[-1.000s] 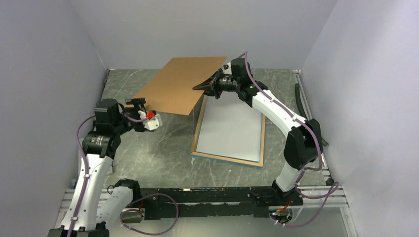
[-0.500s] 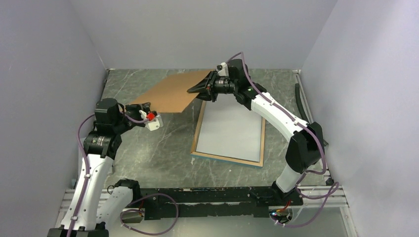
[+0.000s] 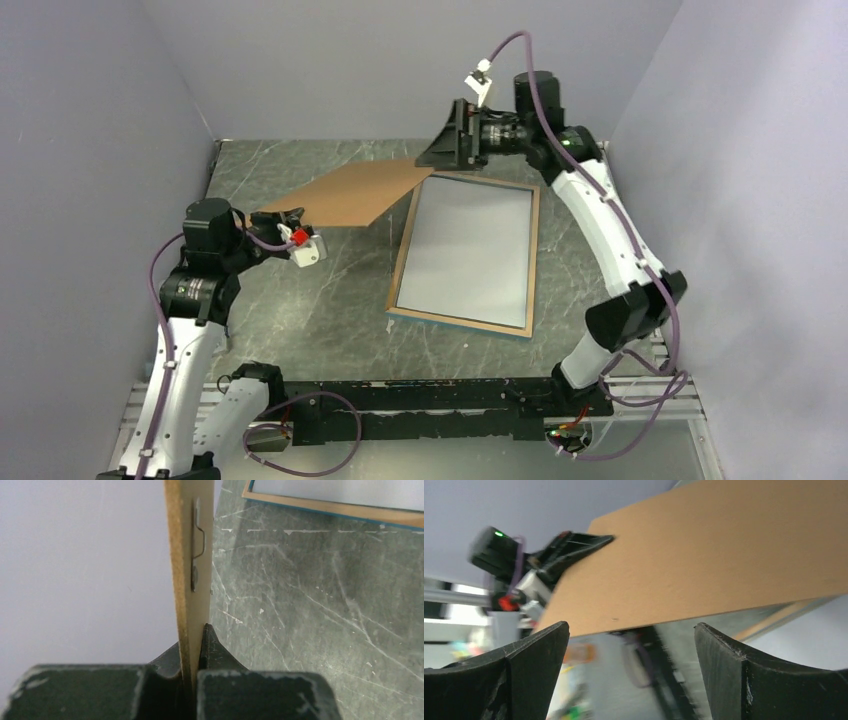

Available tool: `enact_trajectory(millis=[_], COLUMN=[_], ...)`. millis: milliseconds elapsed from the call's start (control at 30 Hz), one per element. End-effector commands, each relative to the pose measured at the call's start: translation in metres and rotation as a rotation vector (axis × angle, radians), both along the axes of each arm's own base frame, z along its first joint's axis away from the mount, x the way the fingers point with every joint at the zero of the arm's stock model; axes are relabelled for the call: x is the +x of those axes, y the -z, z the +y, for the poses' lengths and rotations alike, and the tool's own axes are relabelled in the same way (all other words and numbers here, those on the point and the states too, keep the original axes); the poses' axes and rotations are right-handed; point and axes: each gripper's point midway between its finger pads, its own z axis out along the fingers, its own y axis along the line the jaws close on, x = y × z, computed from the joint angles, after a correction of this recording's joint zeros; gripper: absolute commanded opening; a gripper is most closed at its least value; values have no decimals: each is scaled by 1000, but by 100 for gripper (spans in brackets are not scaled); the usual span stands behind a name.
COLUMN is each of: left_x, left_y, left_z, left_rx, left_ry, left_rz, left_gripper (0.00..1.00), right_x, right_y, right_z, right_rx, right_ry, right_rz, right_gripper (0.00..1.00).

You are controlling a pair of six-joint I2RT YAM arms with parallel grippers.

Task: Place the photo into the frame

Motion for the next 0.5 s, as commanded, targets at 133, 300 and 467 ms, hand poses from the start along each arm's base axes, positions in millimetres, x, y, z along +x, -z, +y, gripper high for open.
enact_trajectory(millis=[133, 300, 467], left_x=[-27, -53, -79], left_y=[-62, -53, -45], left_z=[-19, -26, -33], left_rx=[-92, -99, -95], left_ry=[99, 152, 220], left_rz=[-10, 92, 165], left_gripper=[3, 2, 3], right_x=[-8, -10, -51], right_y=[10, 2, -30], right_z=[-52, -73, -64], right_rx=[-284, -355, -240], right_ry=[-76, -18, -85], right_rz=[-707, -1045, -1319], right_gripper=[100, 100, 99])
